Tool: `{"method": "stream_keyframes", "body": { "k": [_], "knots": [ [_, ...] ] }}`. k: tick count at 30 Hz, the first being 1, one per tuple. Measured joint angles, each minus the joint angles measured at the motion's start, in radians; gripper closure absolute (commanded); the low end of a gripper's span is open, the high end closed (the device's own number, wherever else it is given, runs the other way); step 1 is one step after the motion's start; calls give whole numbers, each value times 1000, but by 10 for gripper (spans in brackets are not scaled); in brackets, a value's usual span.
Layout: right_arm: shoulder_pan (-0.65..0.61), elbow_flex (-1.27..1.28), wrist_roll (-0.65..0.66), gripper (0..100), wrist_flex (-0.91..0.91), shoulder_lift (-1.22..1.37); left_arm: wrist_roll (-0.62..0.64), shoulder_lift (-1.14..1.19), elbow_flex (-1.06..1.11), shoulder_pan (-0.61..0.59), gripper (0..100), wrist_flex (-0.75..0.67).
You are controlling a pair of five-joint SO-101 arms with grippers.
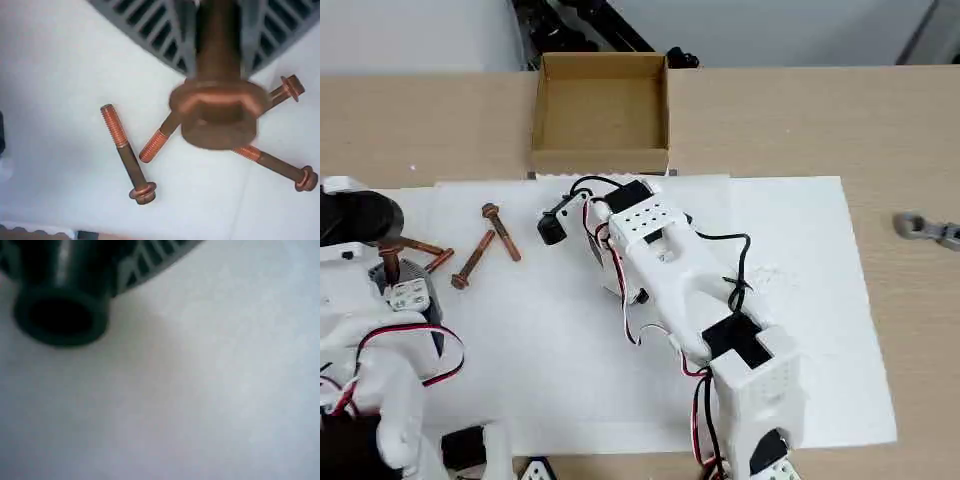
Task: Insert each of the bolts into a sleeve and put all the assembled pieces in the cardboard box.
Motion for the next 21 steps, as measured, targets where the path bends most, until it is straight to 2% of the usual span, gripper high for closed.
{"method": "stream_keyframes", "body": {
  "k": [5, 10, 15, 21],
  "knots": [
    [-3, -14, 0, 996, 15, -28, 0, 0, 0, 0, 995, 0],
    [-8, -41, -21, 996, 58, -178, 0, 0, 0, 0, 995, 0],
    [-9, -51, -140, 995, 112, -399, 0, 0, 0, 0, 995, -6],
    [-9, -51, -331, 995, 175, -680, 2, 0, 0, 0, 995, -86]
  ]
}}
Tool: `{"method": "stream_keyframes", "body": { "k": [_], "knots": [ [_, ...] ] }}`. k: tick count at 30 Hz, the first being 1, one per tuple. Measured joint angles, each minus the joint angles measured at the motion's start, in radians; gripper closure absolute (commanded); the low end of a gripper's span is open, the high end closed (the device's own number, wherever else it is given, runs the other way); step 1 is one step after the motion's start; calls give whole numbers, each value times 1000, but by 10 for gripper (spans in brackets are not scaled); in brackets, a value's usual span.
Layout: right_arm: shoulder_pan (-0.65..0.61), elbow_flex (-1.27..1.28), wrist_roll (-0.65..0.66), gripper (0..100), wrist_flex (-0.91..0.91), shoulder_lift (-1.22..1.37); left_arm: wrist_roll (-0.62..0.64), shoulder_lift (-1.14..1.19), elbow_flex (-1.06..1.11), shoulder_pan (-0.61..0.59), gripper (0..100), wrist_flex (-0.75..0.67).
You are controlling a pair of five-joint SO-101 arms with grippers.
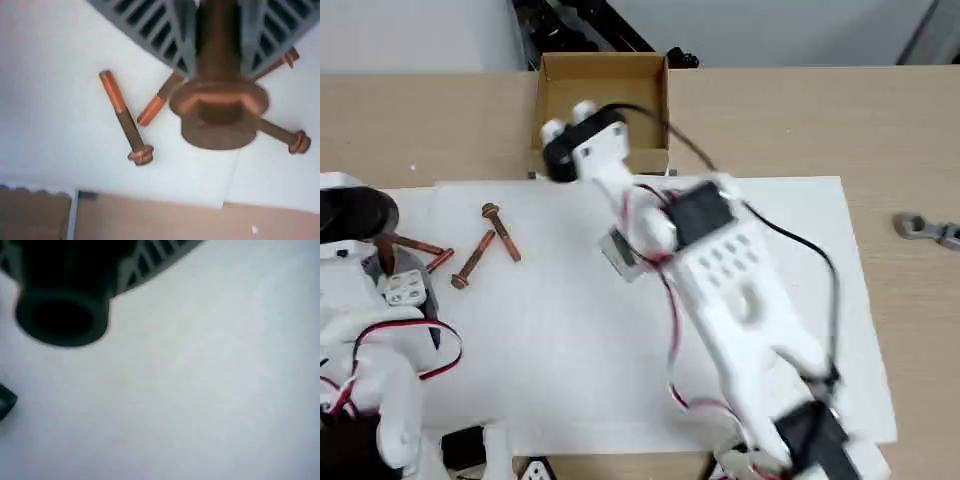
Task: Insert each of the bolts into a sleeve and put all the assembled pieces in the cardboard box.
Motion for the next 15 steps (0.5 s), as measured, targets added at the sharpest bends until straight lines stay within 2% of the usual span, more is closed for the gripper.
{"method": "stream_keyframes", "body": {
  "k": [5, 9, 12, 15],
  "knots": [
    [-28, 0, -60, 995, 5, -245, 23, 0, 0, 0, 995, -92],
    [-55, 60, -74, 995, 3, -442, 124, 0, 3, 6, 995, -198],
    [-51, 189, -126, 995, -38, -580, 181, -3, 48, 72, 995, -305],
    [-6, 384, -193, 995, -141, -720, 195, 2, 121, 196, 995, -411]
  ]
}}
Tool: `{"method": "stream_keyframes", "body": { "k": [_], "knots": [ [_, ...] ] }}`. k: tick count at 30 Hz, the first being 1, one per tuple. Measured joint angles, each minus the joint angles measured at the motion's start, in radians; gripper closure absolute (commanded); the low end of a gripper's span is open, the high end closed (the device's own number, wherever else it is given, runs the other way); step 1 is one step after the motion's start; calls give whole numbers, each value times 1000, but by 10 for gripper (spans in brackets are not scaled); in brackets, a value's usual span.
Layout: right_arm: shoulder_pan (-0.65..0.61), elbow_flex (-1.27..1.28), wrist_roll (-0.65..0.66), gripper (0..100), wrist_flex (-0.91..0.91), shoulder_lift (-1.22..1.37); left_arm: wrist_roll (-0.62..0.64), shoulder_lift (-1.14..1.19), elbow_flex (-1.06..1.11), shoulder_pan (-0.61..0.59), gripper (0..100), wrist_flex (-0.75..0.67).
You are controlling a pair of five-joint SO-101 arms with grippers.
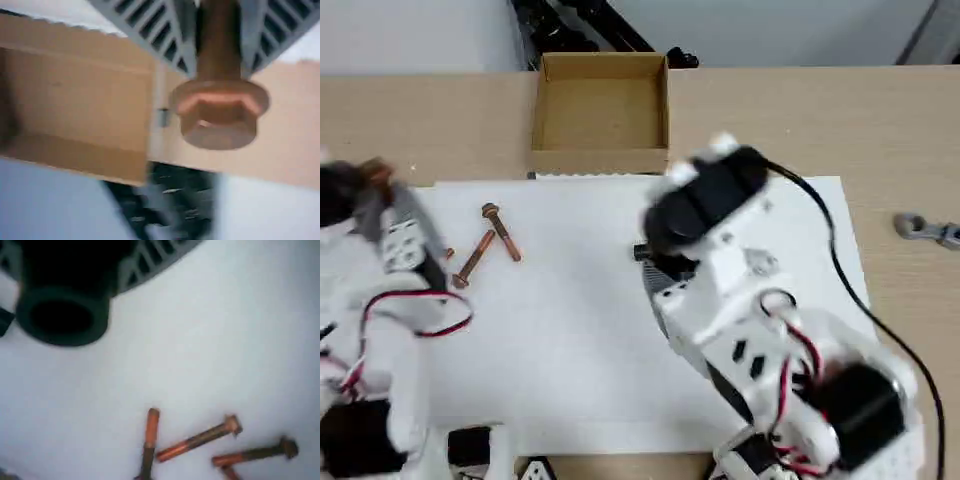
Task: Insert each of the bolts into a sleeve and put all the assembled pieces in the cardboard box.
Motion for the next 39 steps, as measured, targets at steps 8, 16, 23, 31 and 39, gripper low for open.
{"method": "stream_keyframes", "body": {
  "k": [8, 16, 23, 31, 39],
  "knots": [
    [31, 641, -15, 996, -456, -344, 3, 3, 71, 204, 995, -215],
    [29, 1054, 81, 996, -861, -580, 46, 2, 69, 377, 995, -262],
    [29, 1238, 163, 995, -1010, -756, 94, 29, 23, 532, 995, -215],
    [29, 1329, 176, 995, -1086, -827, 74, 44, 58, 694, 995, -242],
    [29, 1346, 176, 995, -1112, -827, 135, 43, 61, 701, 995, -282]
  ]
}}
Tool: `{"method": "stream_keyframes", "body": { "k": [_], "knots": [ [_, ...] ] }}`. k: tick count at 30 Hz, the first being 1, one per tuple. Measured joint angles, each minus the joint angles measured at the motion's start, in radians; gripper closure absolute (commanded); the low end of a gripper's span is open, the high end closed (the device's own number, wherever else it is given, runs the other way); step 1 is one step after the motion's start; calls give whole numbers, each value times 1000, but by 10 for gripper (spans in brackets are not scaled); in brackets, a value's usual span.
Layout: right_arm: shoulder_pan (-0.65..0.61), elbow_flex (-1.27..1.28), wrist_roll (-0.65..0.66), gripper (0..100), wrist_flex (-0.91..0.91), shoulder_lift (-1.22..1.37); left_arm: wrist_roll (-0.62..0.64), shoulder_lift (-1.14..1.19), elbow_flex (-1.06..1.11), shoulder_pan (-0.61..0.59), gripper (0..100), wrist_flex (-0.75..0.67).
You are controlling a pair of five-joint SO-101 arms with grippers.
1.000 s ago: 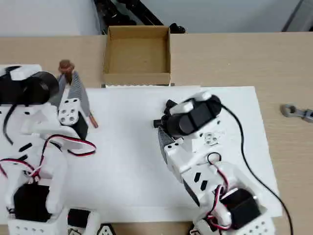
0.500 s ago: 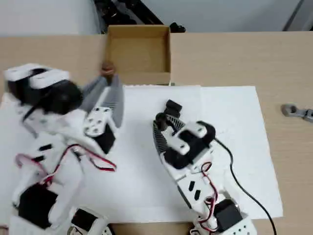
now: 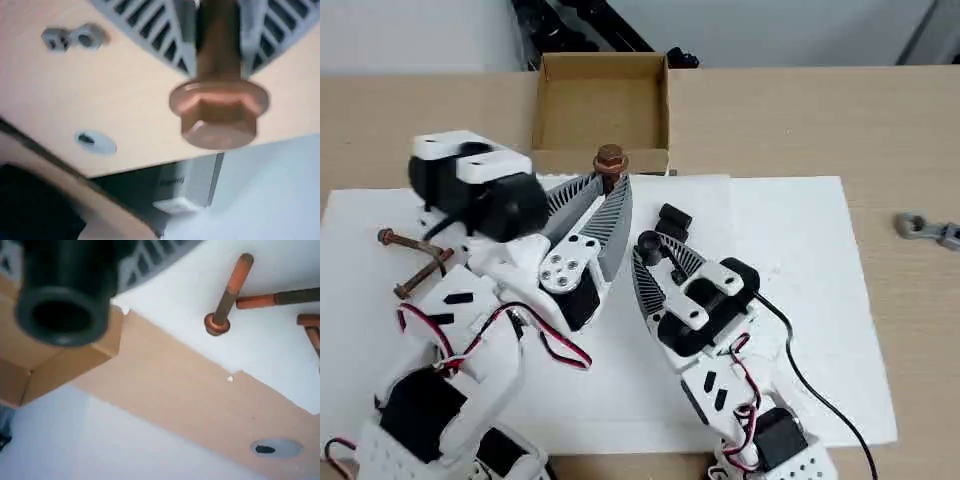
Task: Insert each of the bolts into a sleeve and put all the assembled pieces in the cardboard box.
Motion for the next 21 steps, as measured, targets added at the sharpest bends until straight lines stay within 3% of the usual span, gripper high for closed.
{"method": "stream_keyframes", "body": {
  "k": [12, 21],
  "knots": [
    [0, 0, -51, 995, 0, 0, 6, 11, 98, 3, 995, -107],
    [0, 8, -51, 995, 0, 0, 6, 12, 152, 91, 995, -141]
  ]
}}
